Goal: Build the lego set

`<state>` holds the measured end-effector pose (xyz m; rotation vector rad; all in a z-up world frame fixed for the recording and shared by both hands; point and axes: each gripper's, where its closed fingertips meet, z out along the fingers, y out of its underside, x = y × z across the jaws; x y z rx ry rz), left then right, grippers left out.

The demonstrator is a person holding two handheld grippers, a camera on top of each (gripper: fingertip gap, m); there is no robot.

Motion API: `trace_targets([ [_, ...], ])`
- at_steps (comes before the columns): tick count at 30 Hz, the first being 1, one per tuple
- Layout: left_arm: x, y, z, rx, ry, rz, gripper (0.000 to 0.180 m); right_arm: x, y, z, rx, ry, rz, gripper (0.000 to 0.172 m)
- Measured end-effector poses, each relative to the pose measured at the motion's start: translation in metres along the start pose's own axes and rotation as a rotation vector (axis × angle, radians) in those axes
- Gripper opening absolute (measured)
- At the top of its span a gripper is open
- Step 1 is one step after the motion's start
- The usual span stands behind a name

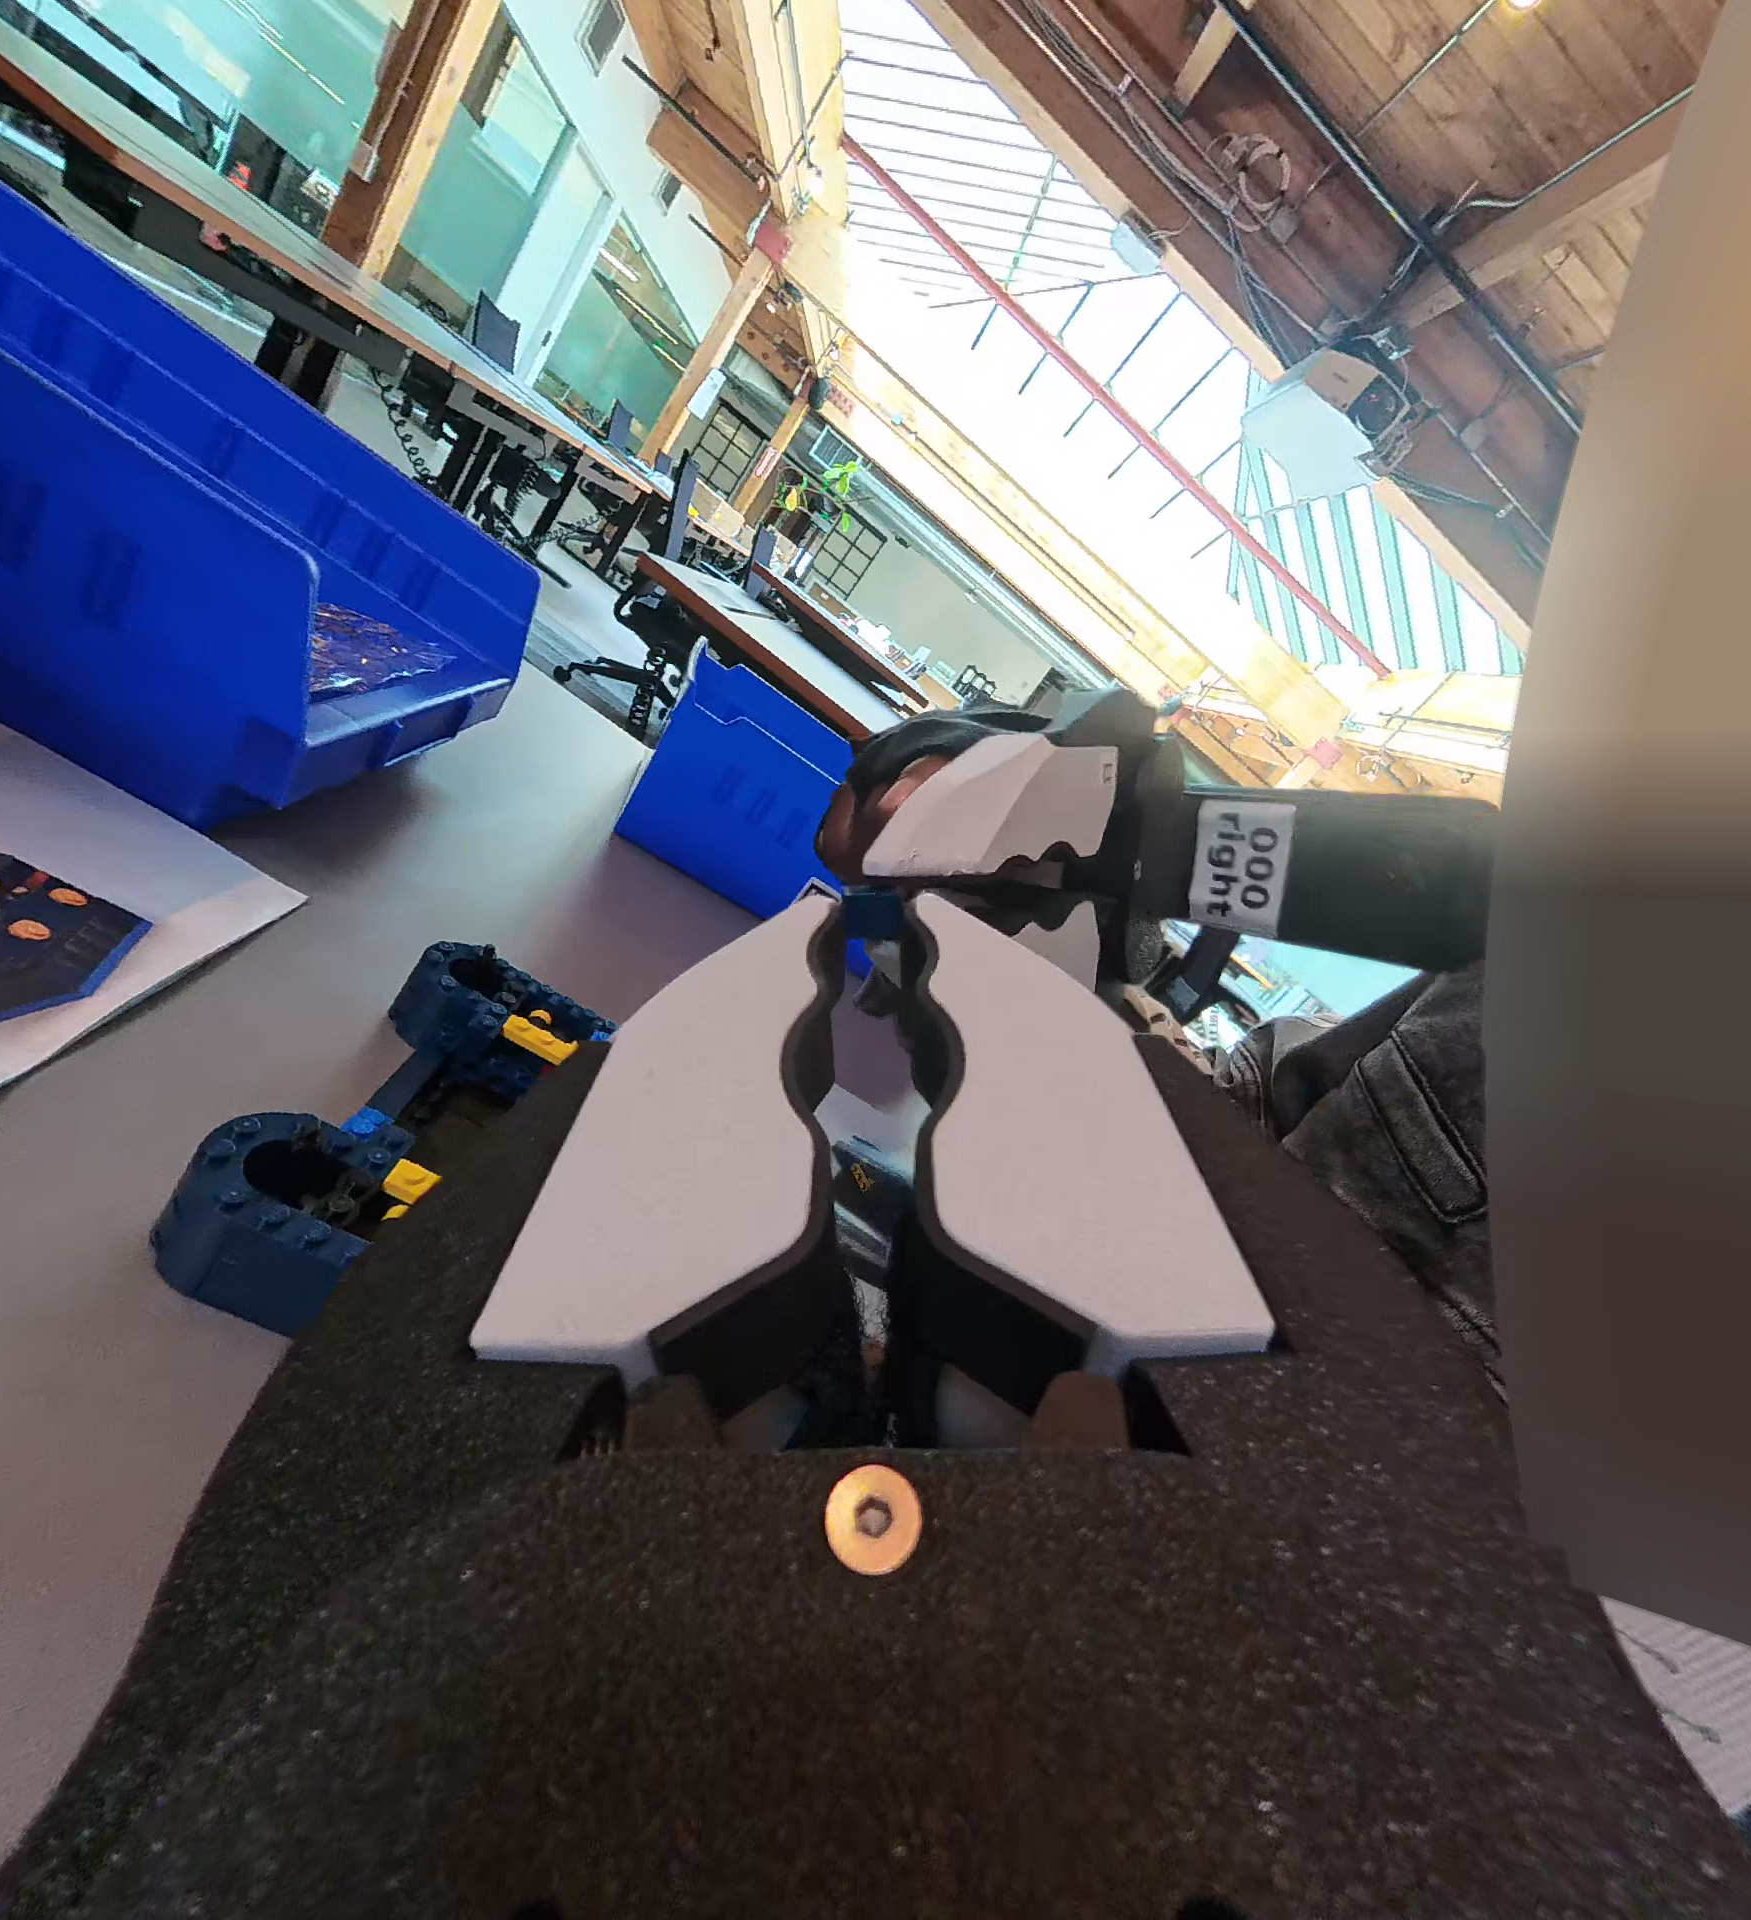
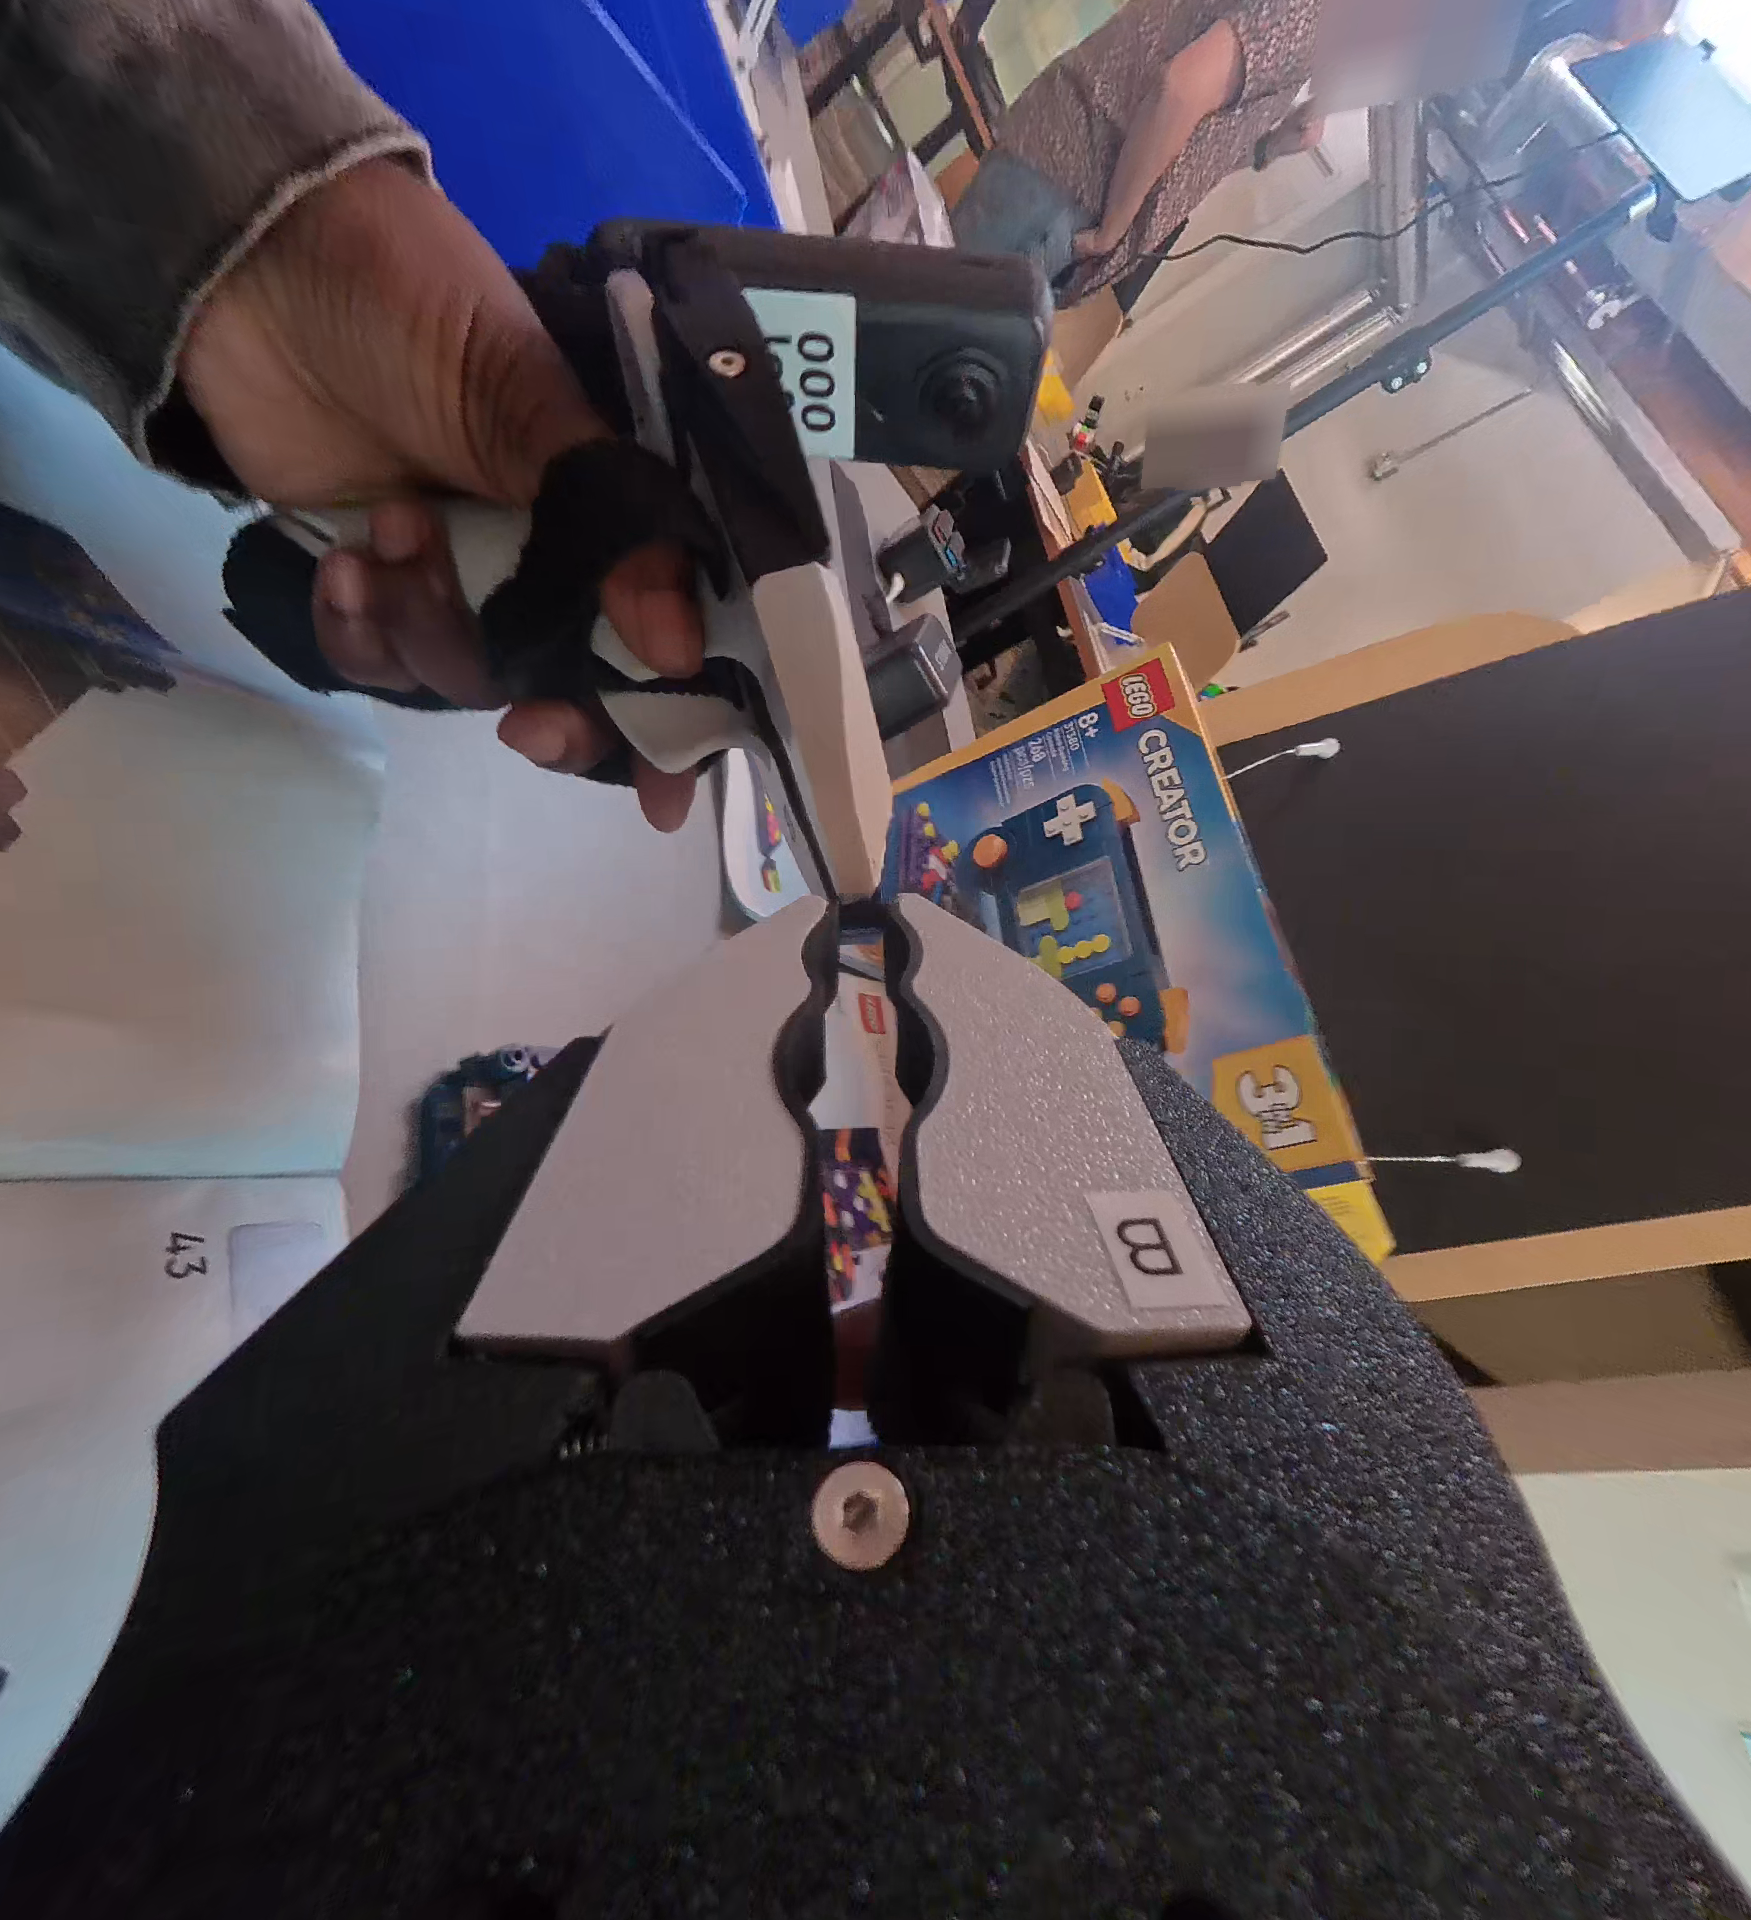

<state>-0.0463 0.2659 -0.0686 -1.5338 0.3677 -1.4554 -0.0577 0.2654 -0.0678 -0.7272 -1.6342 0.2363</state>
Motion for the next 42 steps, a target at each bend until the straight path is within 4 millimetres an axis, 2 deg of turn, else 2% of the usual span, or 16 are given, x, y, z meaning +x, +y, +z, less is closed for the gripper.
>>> trace_targets([
  [2,0.000,-0.002,-0.004,-0.012,0.009,0.019,0.012,0.000,0.005,-0.003,0.039,-0.035,0.110,0.008],
  [4,-0.011,0.000,-0.013,-0.081,-0.053,0.136,0.019,-0.007,0.018,-0.006,0.048,-0.144,0.256,0.008],
  [6,-0.039,0.021,-0.027,-0.279,-0.202,0.294,0.028,-0.019,0.032,-0.009,0.045,-0.272,0.375,0.007],
  [8,-0.058,0.042,-0.036,-0.425,-0.277,0.399,0.028,-0.033,0.047,-0.008,0.009,-0.381,0.455,0.007],
  [12,-0.069,0.064,-0.032,-0.524,-0.278,0.427,0.015,-0.059,0.067,0.000,-0.071,-0.500,0.485,0.007],
  [15,-0.077,0.064,-0.033,-0.534,-0.346,0.442,0.008,-0.073,0.073,0.004,-0.106,-0.553,0.510,0.008],
  [20,-0.083,0.067,-0.033,-0.561,-0.391,0.456,0.009,-0.084,0.078,0.008,-0.151,-0.579,0.511,0.008],
  [33,-0.086,0.081,-0.031,-0.657,-0.393,0.487,0.009,-0.089,0.085,0.011,-0.168,-0.545,0.472,0.008],
  [42,-0.083,0.081,-0.030,-0.657,-0.376,0.500,0.016,-0.088,0.086,0.014,-0.144,-0.448,0.302,0.007],
])
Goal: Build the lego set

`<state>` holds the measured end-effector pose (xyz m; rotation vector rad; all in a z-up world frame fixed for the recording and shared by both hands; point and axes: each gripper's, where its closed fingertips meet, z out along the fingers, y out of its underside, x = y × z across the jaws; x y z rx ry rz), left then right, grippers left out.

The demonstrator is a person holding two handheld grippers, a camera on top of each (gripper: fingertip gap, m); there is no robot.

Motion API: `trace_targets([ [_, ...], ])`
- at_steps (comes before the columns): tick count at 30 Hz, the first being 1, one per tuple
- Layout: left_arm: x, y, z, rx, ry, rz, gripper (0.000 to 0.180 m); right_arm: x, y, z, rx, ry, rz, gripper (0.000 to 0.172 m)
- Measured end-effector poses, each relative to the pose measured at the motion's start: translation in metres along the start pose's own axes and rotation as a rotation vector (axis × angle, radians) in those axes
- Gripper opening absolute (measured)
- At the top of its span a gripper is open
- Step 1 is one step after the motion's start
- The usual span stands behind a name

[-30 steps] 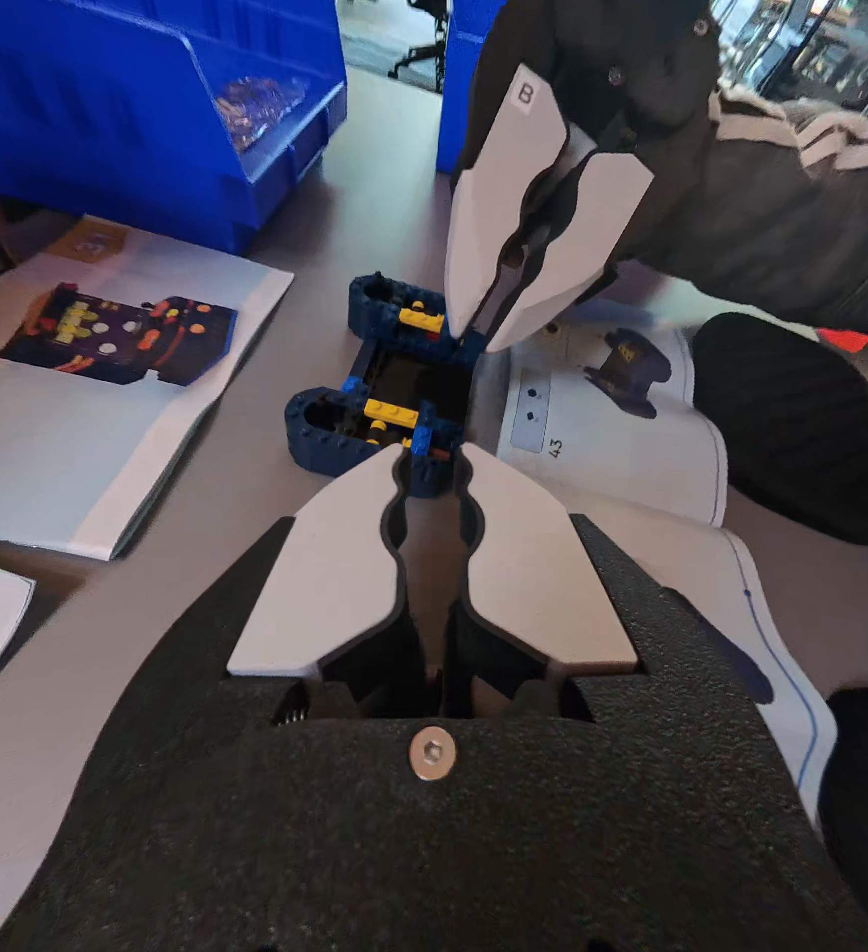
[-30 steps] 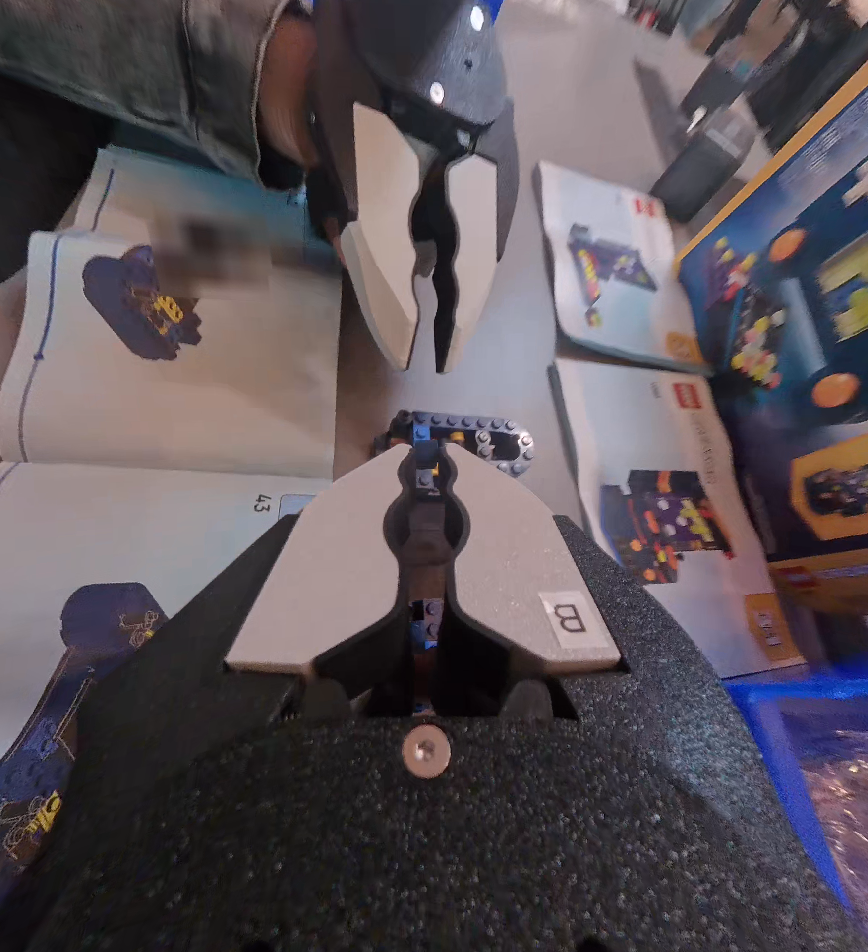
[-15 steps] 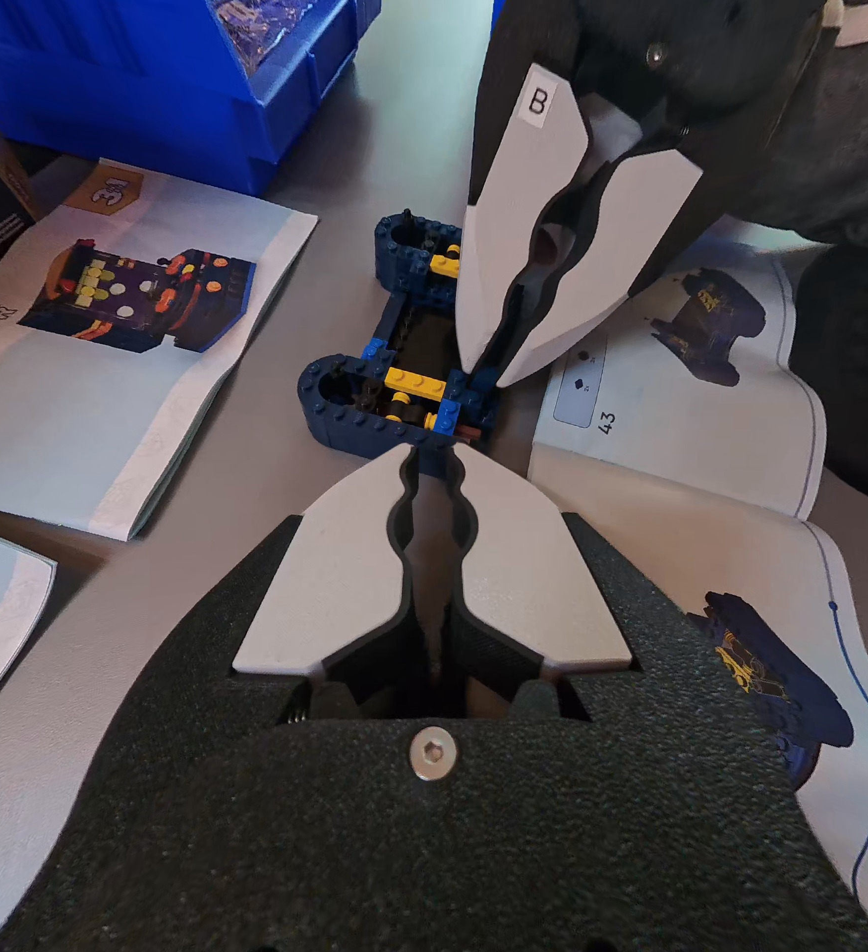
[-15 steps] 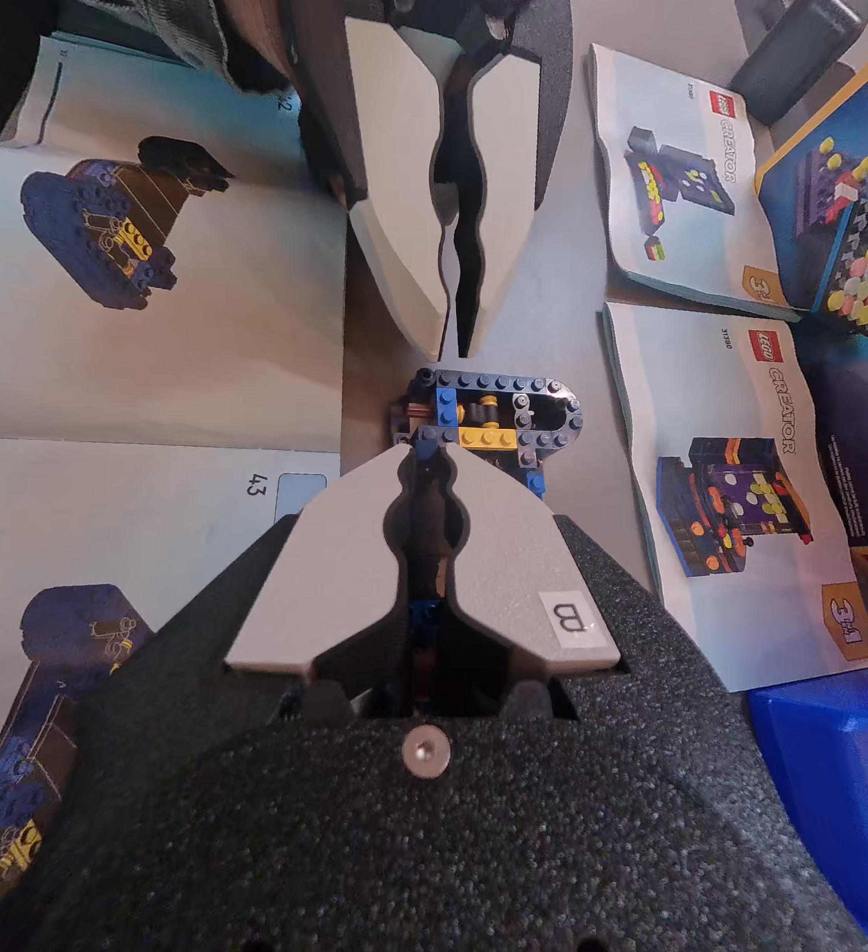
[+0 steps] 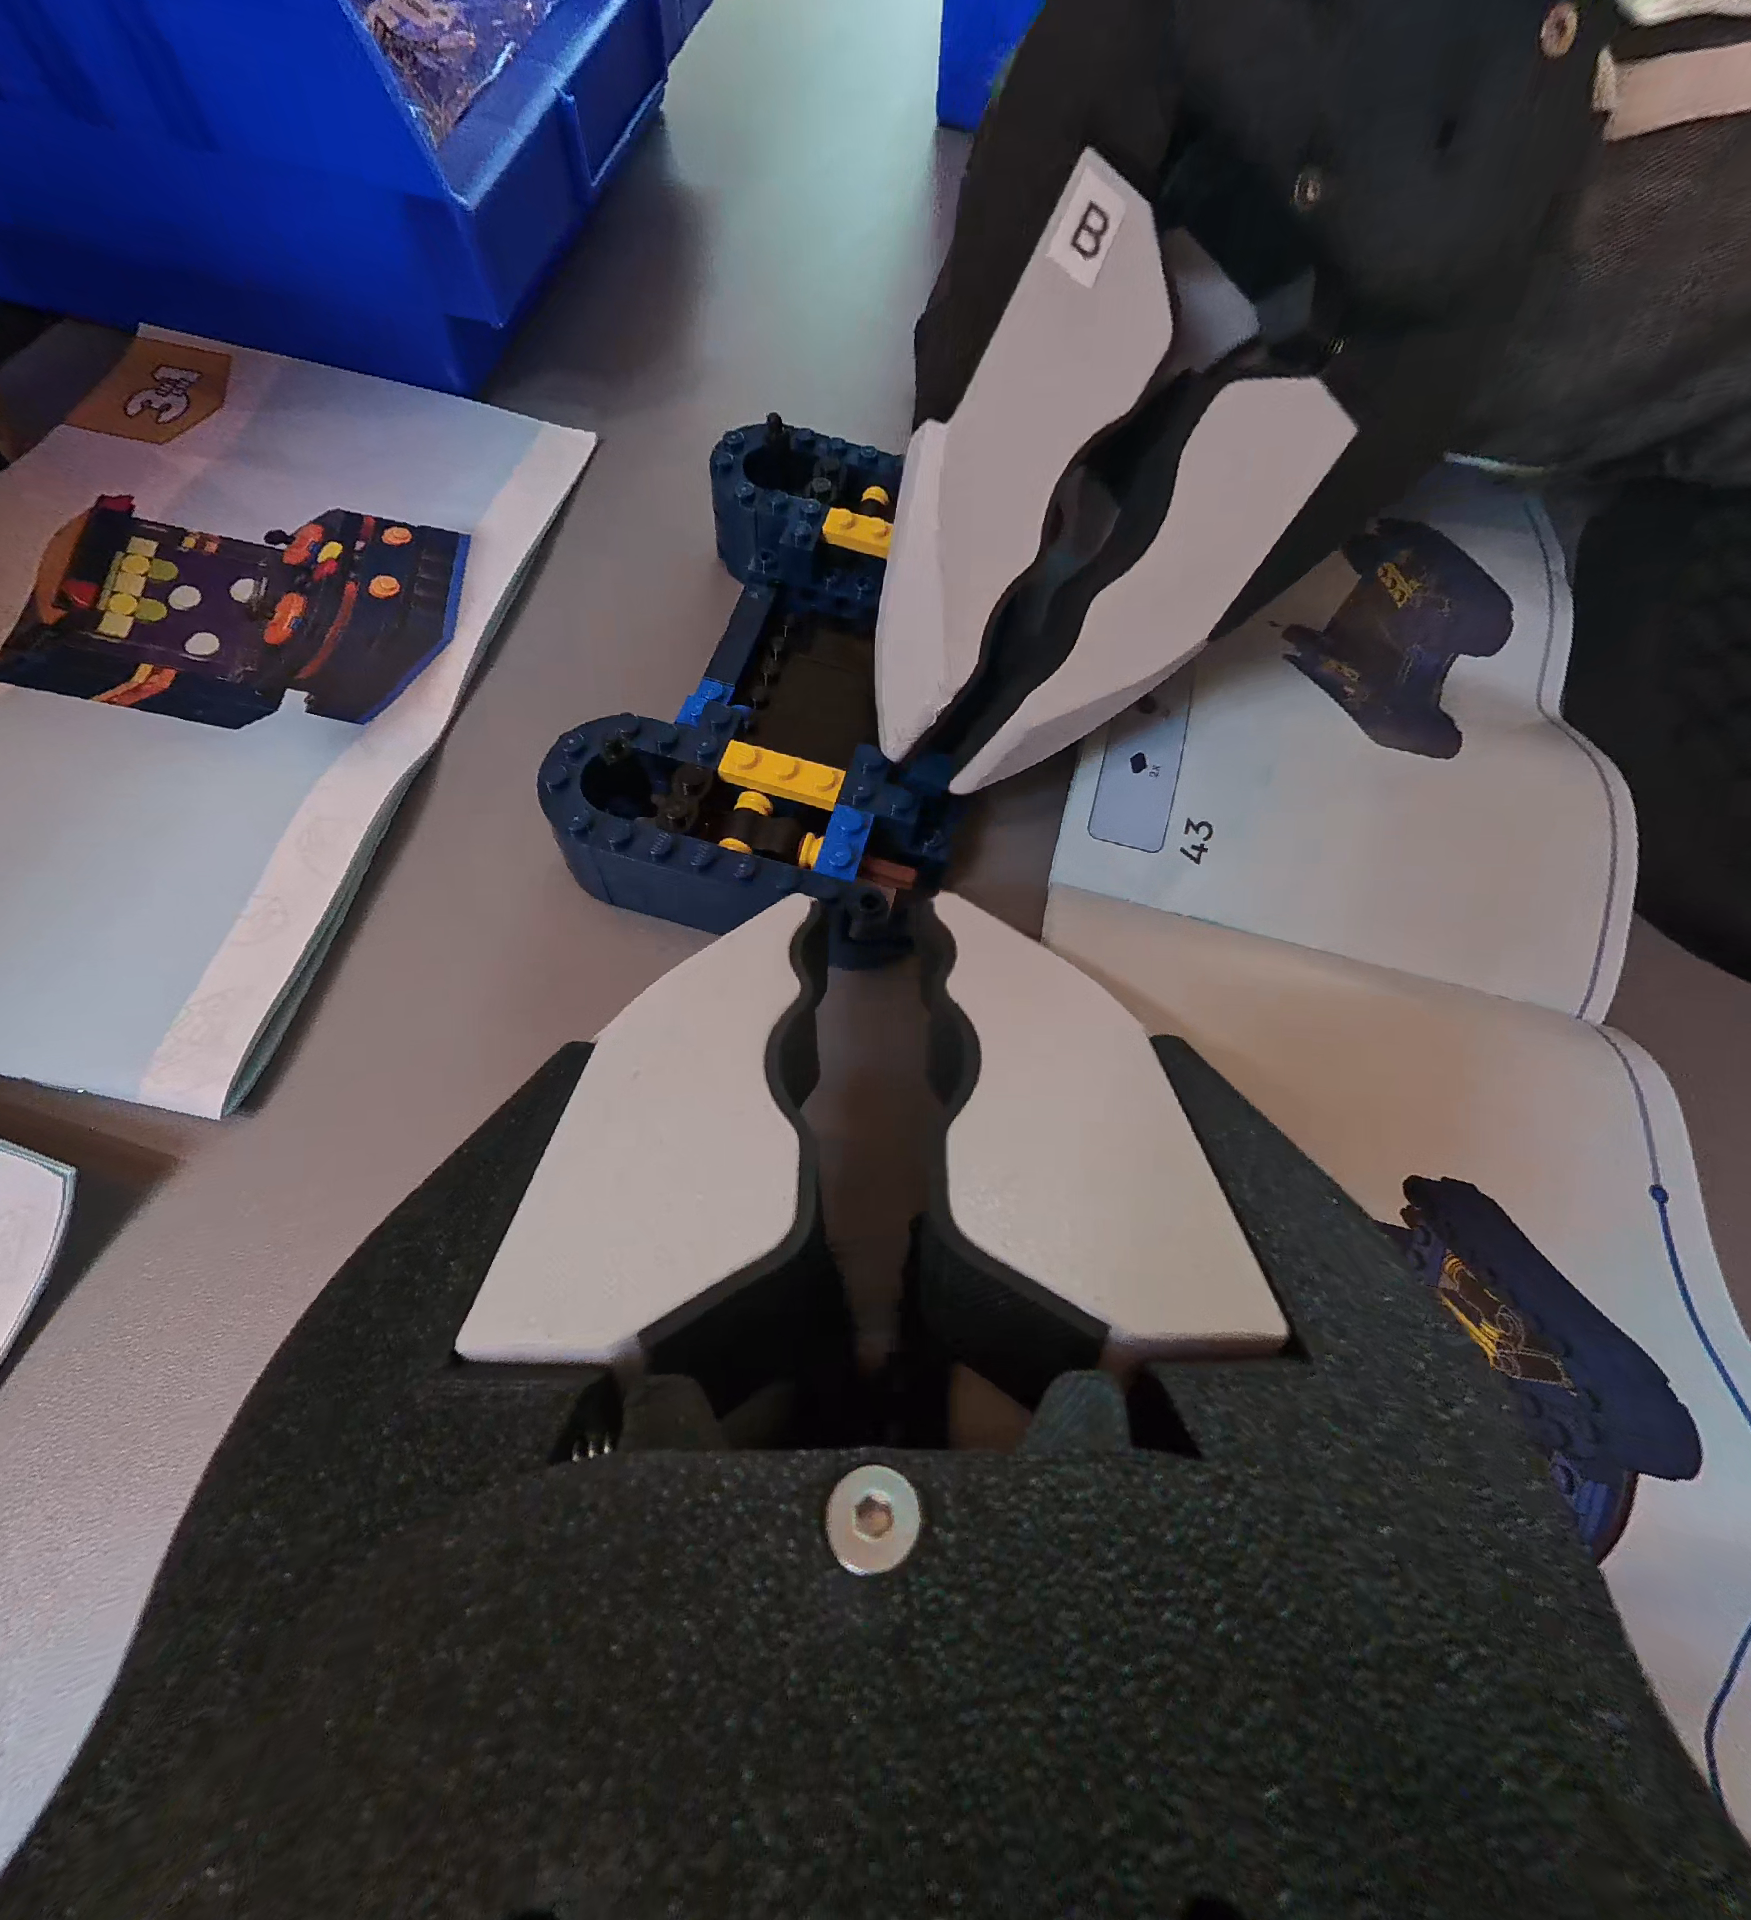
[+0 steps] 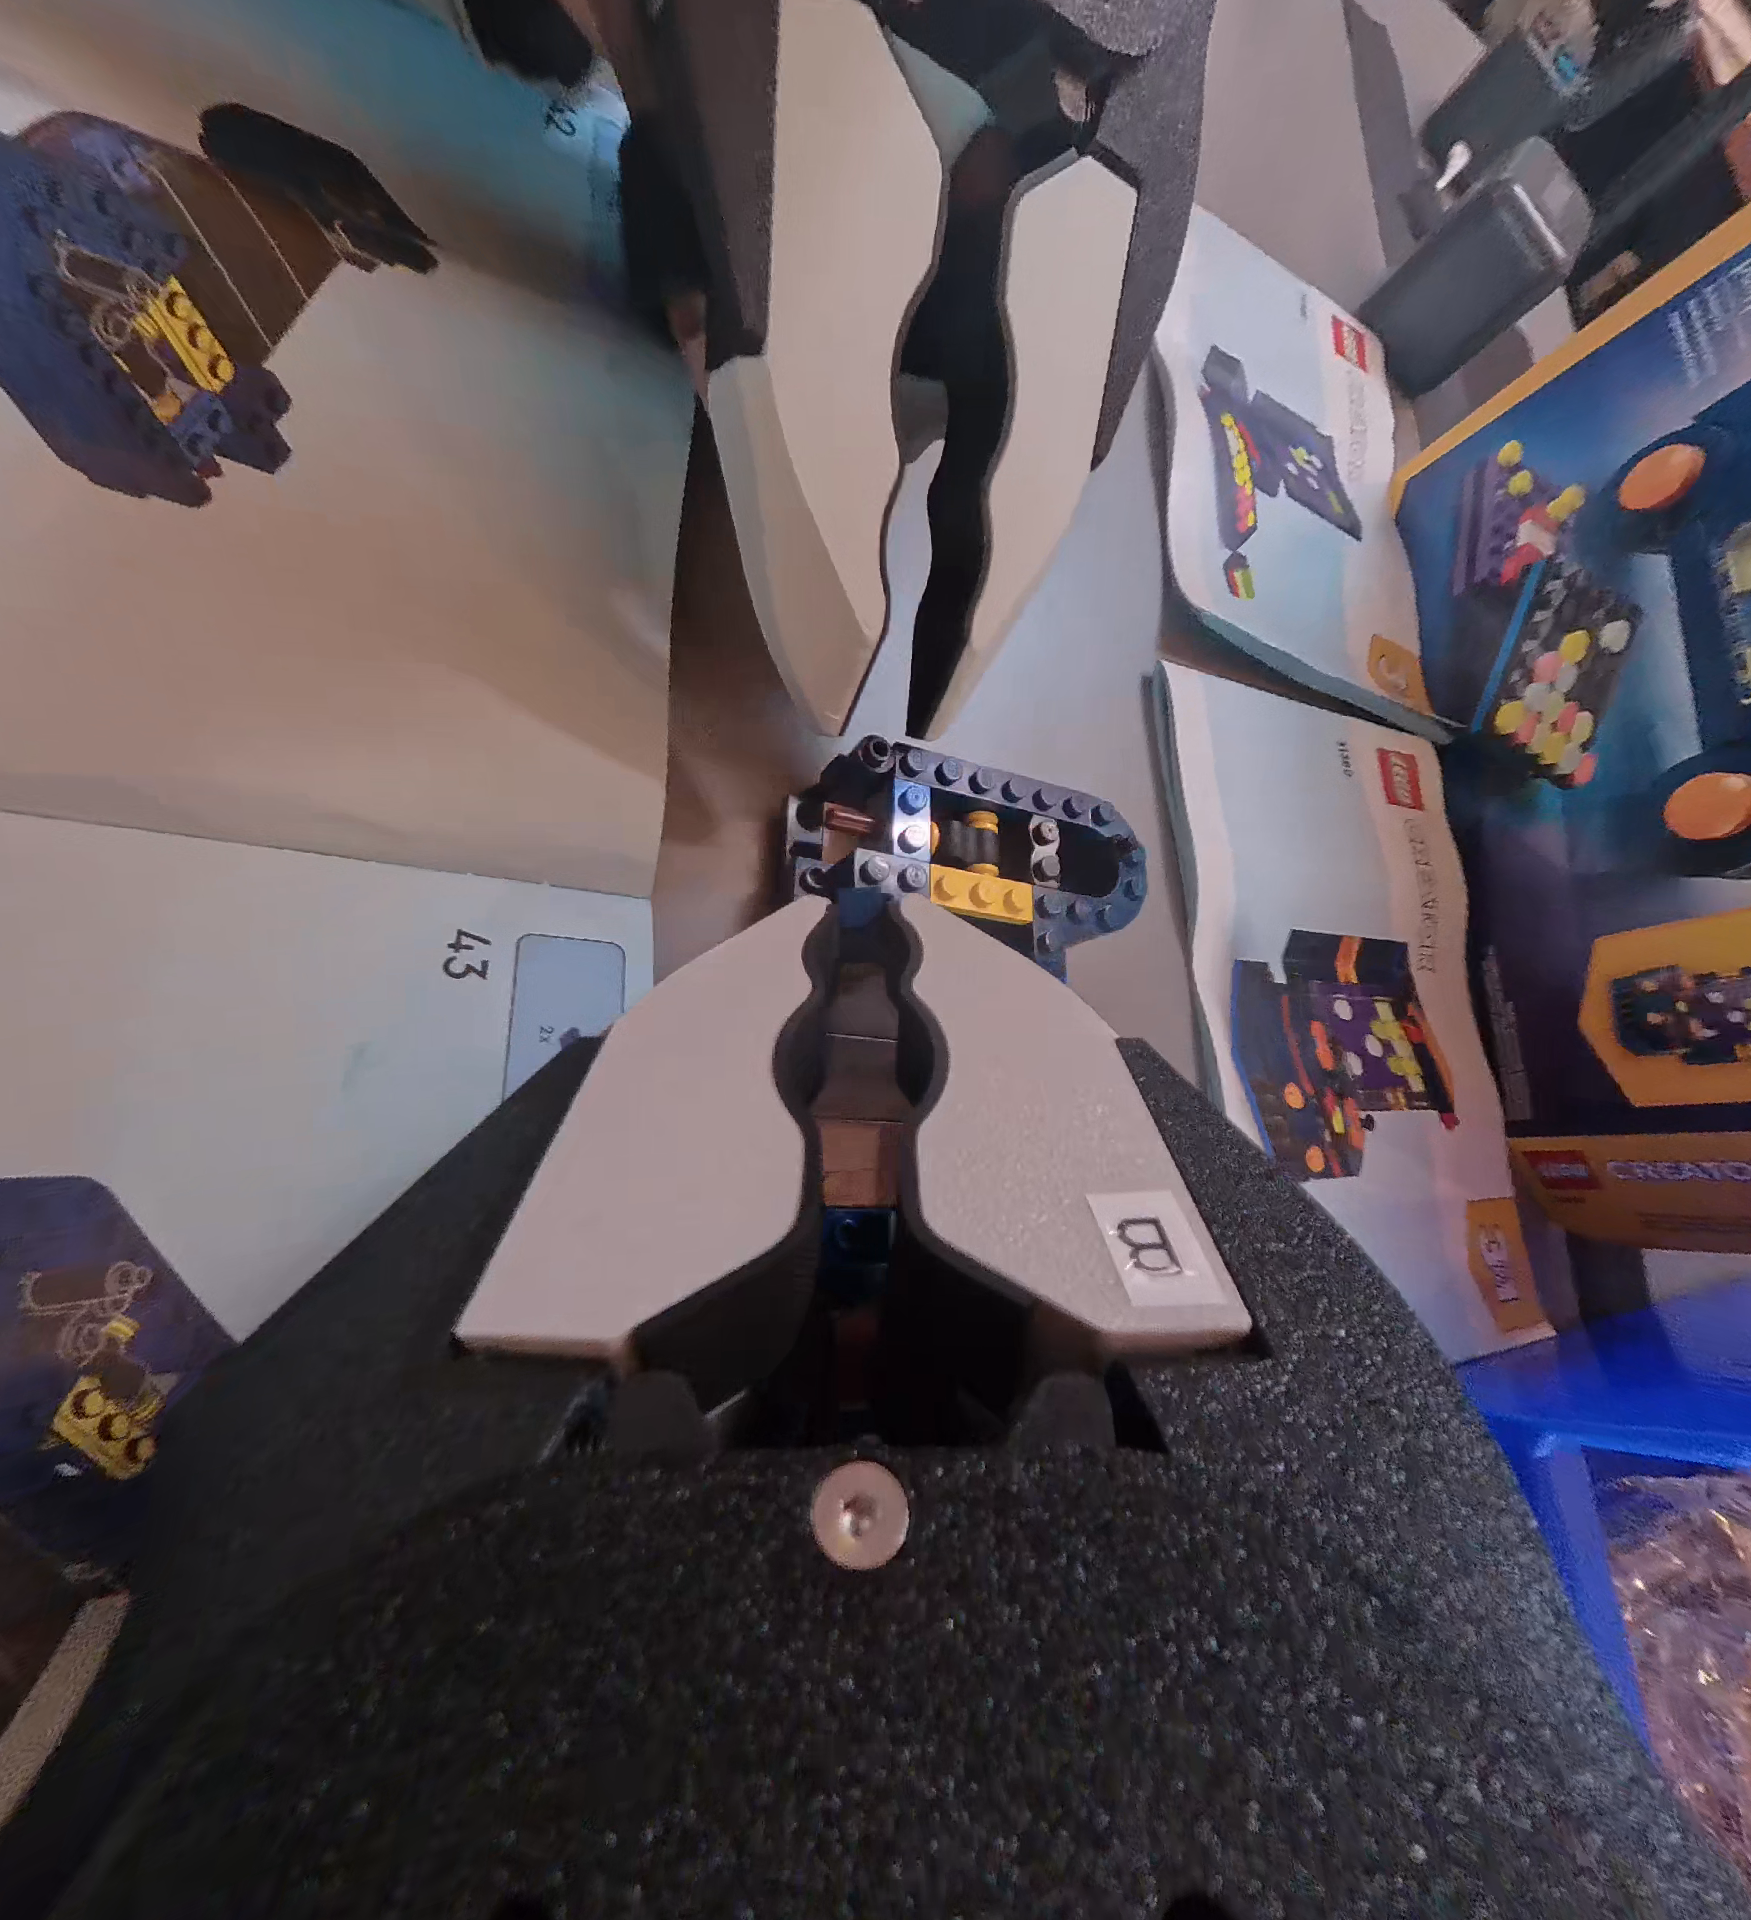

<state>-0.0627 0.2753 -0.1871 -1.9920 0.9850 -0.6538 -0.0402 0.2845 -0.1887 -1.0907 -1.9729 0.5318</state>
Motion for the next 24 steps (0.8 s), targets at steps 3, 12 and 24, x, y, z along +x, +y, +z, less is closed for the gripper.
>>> trace_targets([
  [3,-0.0002,-0.0016,-0.0007,0.012,0.004,-0.005,0.017,0.0016,0.0014,0.0000,0.006,0.018,0.004,0.008],
  [12,0.0013,0.0000,0.0007,-0.003,0.007,0.009,0.017,0.0047,-0.0008,0.0021,0.031,0.055,-0.008,0.008],
  [24,0.0039,0.0028,0.0030,-0.026,0.018,0.024,0.016,0.0096,0.0039,0.0028,0.017,0.101,-0.009,0.009],
])
